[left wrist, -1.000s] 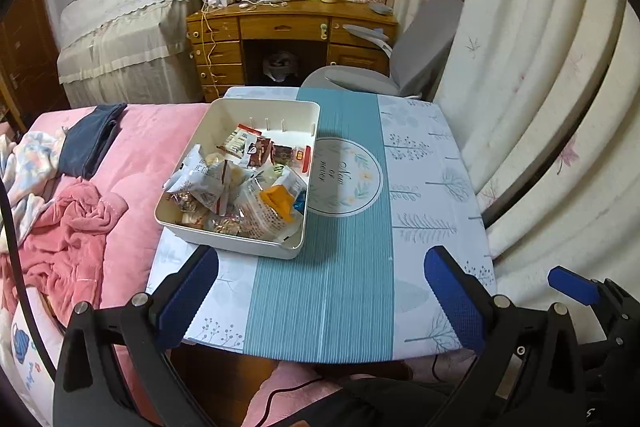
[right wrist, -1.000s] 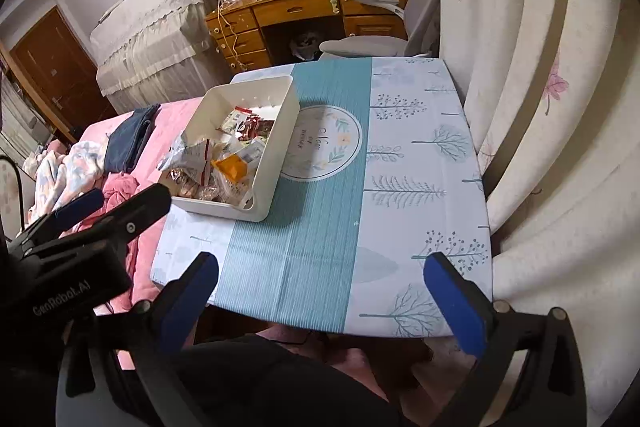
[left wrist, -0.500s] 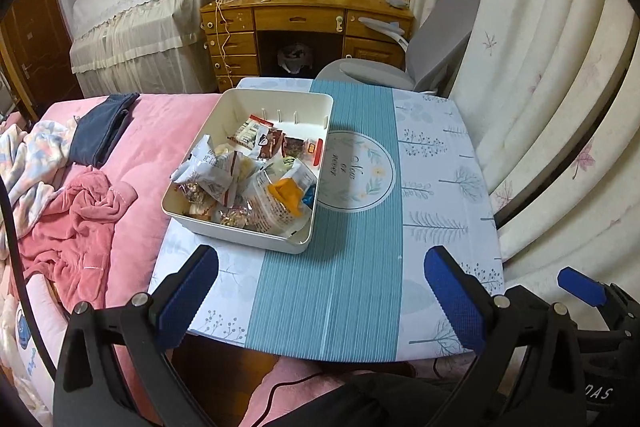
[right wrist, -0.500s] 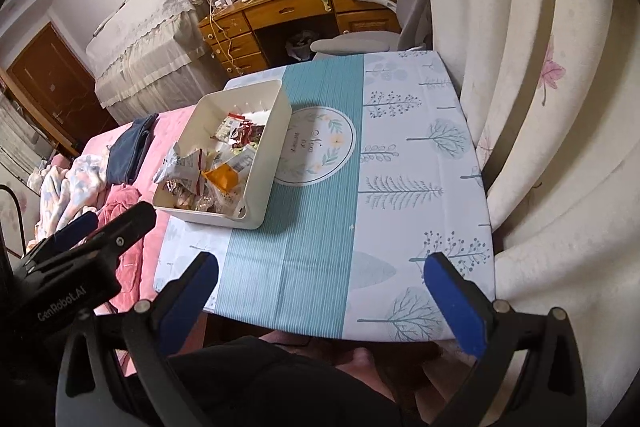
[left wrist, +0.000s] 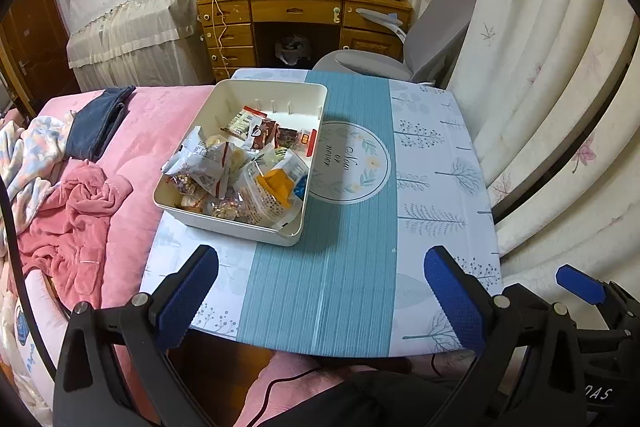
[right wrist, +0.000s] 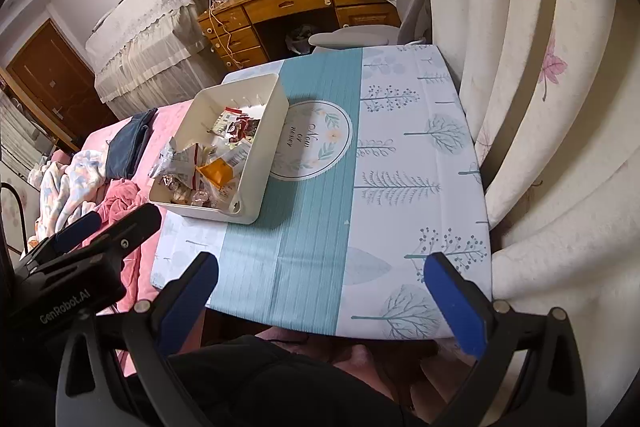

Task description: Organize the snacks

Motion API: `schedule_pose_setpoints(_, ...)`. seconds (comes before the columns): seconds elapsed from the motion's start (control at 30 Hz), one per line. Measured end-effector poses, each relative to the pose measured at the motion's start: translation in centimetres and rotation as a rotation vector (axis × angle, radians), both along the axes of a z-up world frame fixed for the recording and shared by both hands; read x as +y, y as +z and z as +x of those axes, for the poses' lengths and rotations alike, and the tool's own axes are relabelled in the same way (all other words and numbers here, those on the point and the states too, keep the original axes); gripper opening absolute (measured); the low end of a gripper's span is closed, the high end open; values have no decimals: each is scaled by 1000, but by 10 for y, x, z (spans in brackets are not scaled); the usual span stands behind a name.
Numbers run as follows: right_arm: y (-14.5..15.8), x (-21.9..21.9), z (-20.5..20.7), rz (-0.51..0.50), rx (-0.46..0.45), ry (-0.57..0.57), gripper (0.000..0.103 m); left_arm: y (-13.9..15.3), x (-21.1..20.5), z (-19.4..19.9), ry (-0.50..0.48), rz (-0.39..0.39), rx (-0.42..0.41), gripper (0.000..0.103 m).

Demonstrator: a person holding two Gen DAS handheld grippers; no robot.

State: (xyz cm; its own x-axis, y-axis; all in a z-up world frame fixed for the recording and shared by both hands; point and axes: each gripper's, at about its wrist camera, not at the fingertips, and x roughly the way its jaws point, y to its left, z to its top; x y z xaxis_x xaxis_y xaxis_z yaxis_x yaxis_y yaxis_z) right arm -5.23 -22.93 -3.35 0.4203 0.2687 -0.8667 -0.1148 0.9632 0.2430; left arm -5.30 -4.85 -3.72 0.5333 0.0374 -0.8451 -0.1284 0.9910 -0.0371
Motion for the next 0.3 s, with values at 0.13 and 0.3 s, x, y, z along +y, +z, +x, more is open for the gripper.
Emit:
schedule_pose_setpoints(0.13,-1,-4,1,-2,4,-2,103,-1,-4,2,-5,-1,0,102)
schedule_pose_setpoints(0.3,-2,-10,3,1,8,-8,103,-2,-10,5,-9,3,0,102)
